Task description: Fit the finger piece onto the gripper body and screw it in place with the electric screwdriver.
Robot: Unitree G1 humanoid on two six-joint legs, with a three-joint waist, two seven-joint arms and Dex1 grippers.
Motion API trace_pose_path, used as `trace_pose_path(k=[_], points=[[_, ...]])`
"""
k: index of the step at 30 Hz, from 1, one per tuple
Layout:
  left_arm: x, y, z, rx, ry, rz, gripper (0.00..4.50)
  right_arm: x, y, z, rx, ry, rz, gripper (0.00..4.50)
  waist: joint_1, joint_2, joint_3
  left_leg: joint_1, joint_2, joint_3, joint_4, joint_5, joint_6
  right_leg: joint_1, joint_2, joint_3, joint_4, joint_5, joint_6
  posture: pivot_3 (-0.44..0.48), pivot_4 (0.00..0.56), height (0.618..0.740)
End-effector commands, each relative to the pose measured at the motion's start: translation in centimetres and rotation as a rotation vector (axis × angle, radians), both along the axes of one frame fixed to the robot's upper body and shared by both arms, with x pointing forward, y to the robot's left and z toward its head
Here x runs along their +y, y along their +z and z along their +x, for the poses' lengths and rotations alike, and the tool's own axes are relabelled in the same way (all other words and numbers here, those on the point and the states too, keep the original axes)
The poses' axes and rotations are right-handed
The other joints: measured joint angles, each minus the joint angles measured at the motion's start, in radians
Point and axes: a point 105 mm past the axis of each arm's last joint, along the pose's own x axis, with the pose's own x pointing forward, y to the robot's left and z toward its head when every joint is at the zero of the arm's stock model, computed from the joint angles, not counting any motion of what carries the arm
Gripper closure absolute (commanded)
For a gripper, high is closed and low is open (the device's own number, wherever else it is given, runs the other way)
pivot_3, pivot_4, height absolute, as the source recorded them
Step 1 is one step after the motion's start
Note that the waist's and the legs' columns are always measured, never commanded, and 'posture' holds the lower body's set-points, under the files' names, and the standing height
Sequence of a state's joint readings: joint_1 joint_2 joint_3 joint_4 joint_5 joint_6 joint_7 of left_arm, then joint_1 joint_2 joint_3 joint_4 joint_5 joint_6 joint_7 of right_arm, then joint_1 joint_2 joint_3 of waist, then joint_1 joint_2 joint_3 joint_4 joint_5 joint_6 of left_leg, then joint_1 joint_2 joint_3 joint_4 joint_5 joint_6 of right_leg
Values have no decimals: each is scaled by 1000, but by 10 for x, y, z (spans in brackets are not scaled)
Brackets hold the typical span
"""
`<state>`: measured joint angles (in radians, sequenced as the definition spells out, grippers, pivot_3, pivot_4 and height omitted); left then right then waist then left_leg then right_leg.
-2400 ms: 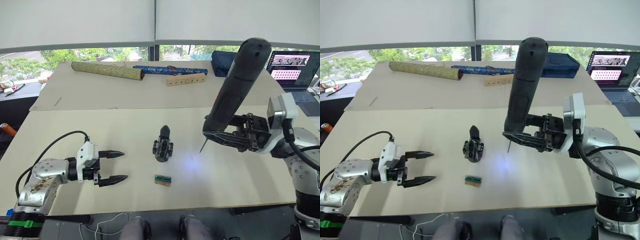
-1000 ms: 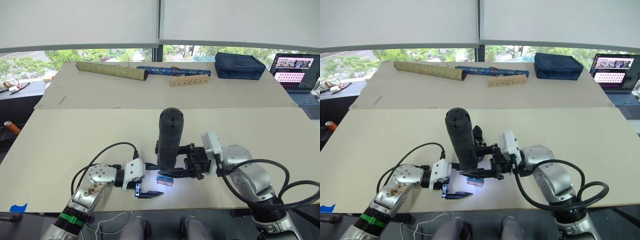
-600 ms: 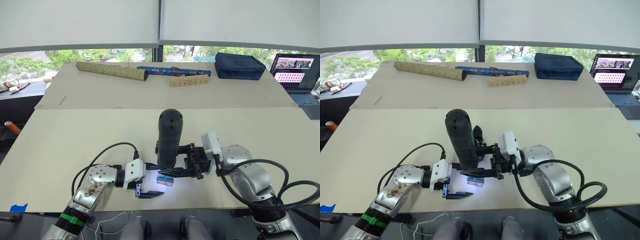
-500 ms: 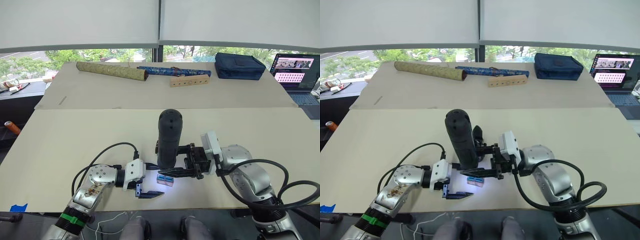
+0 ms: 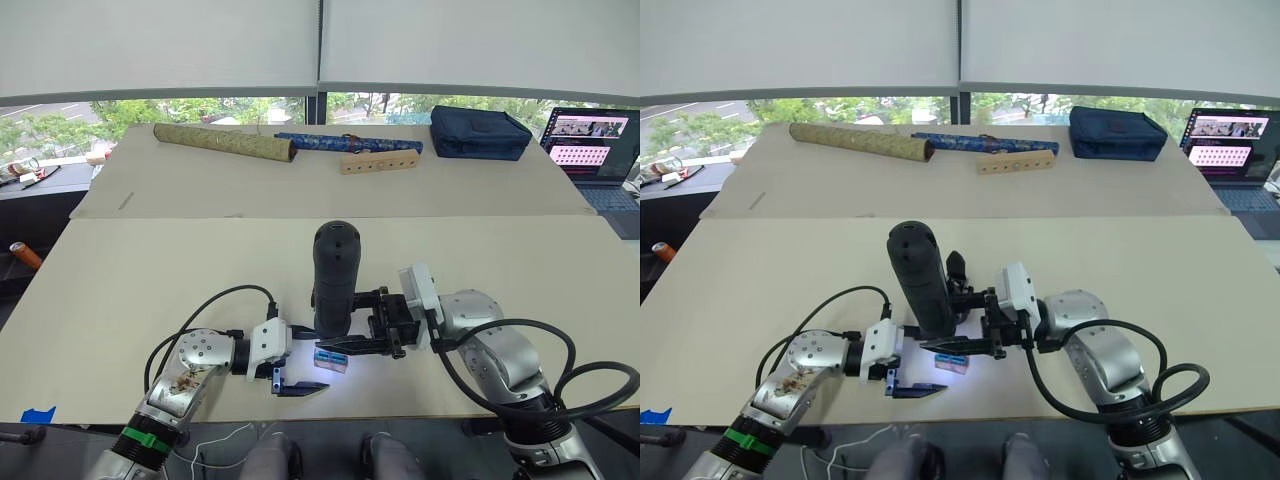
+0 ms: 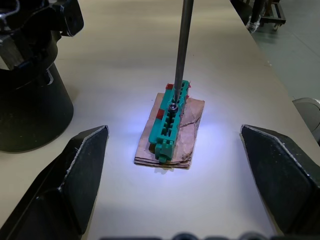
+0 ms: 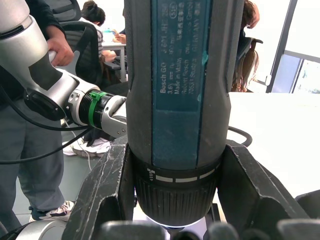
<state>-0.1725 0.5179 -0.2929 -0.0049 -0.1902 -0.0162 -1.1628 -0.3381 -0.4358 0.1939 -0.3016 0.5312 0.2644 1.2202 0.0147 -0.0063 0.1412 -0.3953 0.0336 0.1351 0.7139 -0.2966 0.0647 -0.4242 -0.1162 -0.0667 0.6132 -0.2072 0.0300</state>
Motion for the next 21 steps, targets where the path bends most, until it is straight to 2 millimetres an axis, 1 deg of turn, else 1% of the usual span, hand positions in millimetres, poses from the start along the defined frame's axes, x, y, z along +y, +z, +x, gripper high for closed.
trace_pose_path(k=[1,21], points=[[-2,-16,-6,63,9,21,25,3,12,-4,-64,22,43,2605,0,0,0,0,0,0,0,0,0,0,0,0,0,0,0,0,150,740],[0,-16,-6,70,20,24,25,2,7,-3,-56,15,27,2605,0,0,0,0,0,0,0,0,0,0,0,0,0,0,0,0,150,740]])
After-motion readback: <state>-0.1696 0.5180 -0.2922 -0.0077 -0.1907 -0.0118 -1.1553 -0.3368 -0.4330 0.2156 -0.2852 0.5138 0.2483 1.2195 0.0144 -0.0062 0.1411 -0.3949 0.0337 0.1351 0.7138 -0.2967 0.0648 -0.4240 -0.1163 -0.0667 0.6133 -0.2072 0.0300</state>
